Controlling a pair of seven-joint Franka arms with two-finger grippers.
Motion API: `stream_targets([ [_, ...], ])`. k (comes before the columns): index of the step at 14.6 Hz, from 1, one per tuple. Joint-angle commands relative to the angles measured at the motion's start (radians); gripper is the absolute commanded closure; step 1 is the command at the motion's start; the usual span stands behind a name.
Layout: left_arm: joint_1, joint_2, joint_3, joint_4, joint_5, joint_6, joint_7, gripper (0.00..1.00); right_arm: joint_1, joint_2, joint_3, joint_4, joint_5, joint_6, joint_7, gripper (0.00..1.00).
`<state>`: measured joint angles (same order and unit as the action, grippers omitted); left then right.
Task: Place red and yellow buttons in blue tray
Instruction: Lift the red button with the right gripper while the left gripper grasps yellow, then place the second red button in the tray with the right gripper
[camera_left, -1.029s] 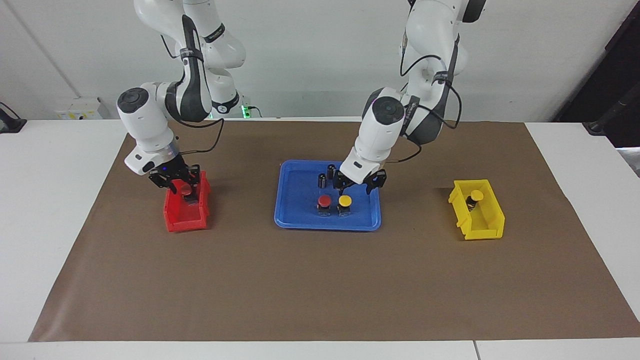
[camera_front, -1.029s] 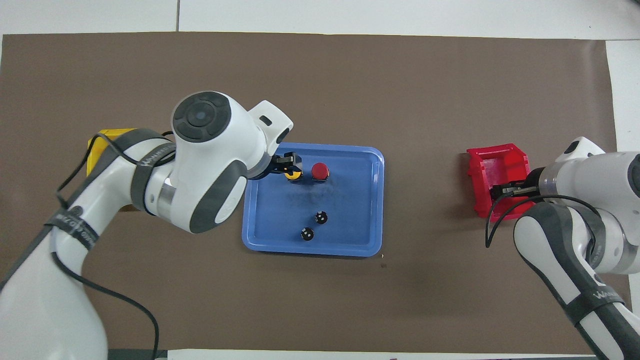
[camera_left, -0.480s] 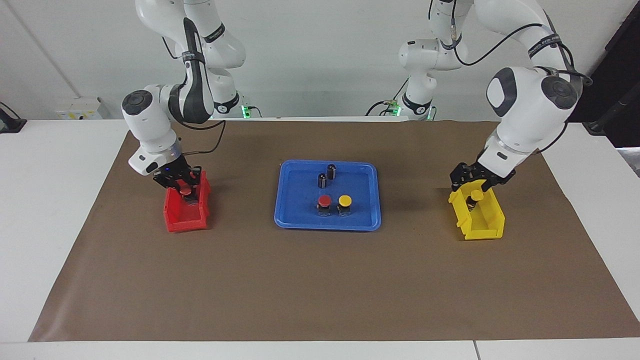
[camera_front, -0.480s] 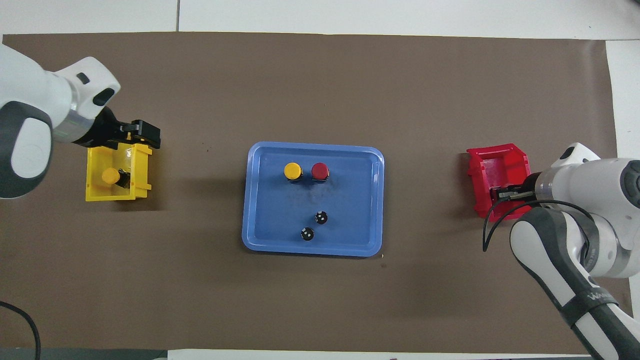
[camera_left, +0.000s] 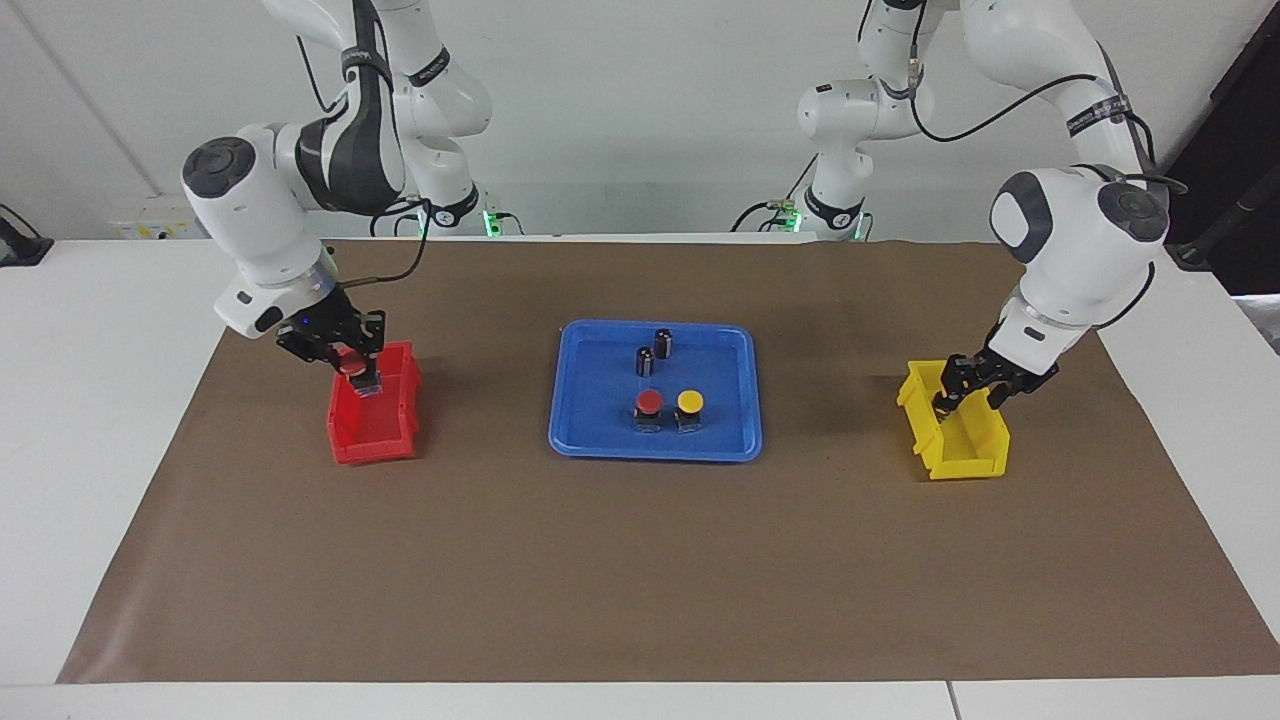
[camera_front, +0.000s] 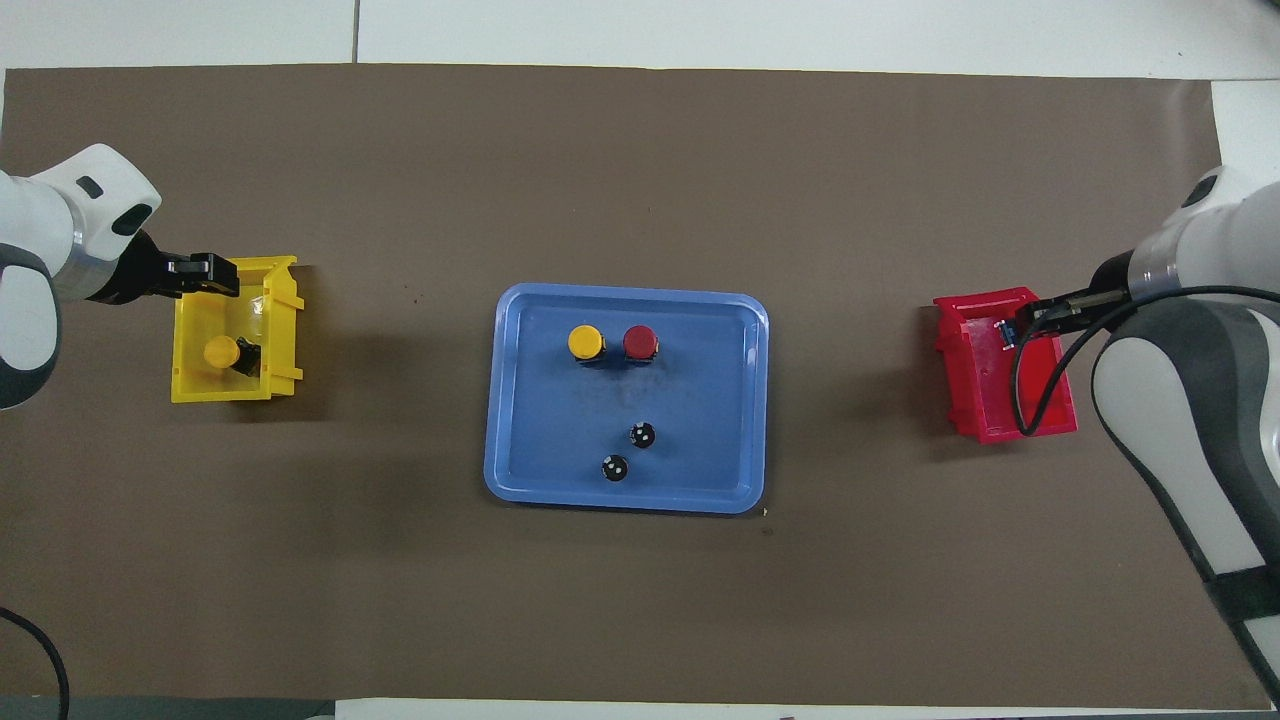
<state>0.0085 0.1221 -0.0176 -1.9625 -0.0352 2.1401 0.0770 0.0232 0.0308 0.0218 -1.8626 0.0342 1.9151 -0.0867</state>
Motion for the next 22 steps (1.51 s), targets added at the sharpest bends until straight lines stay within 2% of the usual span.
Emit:
stream_targets([
  [1, 0.011, -0.025, -0.012, -0.097, 0.02, 0.086, 0.01, 0.35, 0.102, 0.115, 0.004, 0.192, 0.007, -0.041, 0.196, 0.69],
  [2, 0.024, -0.029, -0.012, -0.122, 0.02, 0.107, 0.01, 0.35, 0.159, 0.136, 0.004, 0.212, 0.0, -0.022, 0.266, 0.69],
  [6, 0.045, -0.059, -0.012, -0.199, 0.02, 0.141, 0.02, 0.34, 0.312, 0.187, 0.004, 0.165, -0.005, 0.142, 0.508, 0.69],
  [10, 0.05, -0.076, -0.013, -0.236, 0.02, 0.146, 0.018, 0.34, 0.411, 0.233, 0.004, 0.099, -0.027, 0.208, 0.582, 0.67],
  [11, 0.047, -0.078, -0.013, -0.239, 0.02, 0.146, 0.009, 0.51, 0.412, 0.241, 0.004, 0.089, -0.028, 0.213, 0.591, 0.67],
  [12, 0.048, -0.078, -0.013, -0.239, 0.02, 0.146, 0.015, 0.95, 0.412, 0.238, 0.004, 0.067, -0.028, 0.226, 0.594, 0.66],
  [13, 0.044, -0.075, -0.013, -0.231, 0.02, 0.149, 0.012, 0.99, 0.412, 0.23, 0.004, 0.031, -0.028, 0.251, 0.593, 0.66],
  [15, 0.036, -0.062, -0.013, -0.167, 0.021, 0.091, 0.004, 0.99, 0.414, 0.224, 0.004, -0.027, -0.028, 0.304, 0.594, 0.65],
  [16, 0.021, -0.061, -0.015, -0.117, 0.021, 0.017, 0.0, 0.99, 0.419, 0.233, 0.004, -0.041, -0.028, 0.321, 0.594, 0.65],
  [19, -0.063, -0.039, -0.016, 0.162, 0.078, -0.277, -0.067, 0.99, 0.446, 0.262, 0.004, -0.04, -0.028, 0.325, 0.62, 0.65],
  [20, -0.117, -0.03, -0.016, 0.209, 0.081, -0.298, -0.173, 0.99, 0.449, 0.262, 0.004, -0.04, -0.028, 0.323, 0.627, 0.65],
  [22, -0.246, -0.022, -0.018, 0.211, 0.081, -0.235, -0.41, 0.99, 0.449, 0.262, 0.004, -0.044, -0.028, 0.323, 0.63, 0.63],
])
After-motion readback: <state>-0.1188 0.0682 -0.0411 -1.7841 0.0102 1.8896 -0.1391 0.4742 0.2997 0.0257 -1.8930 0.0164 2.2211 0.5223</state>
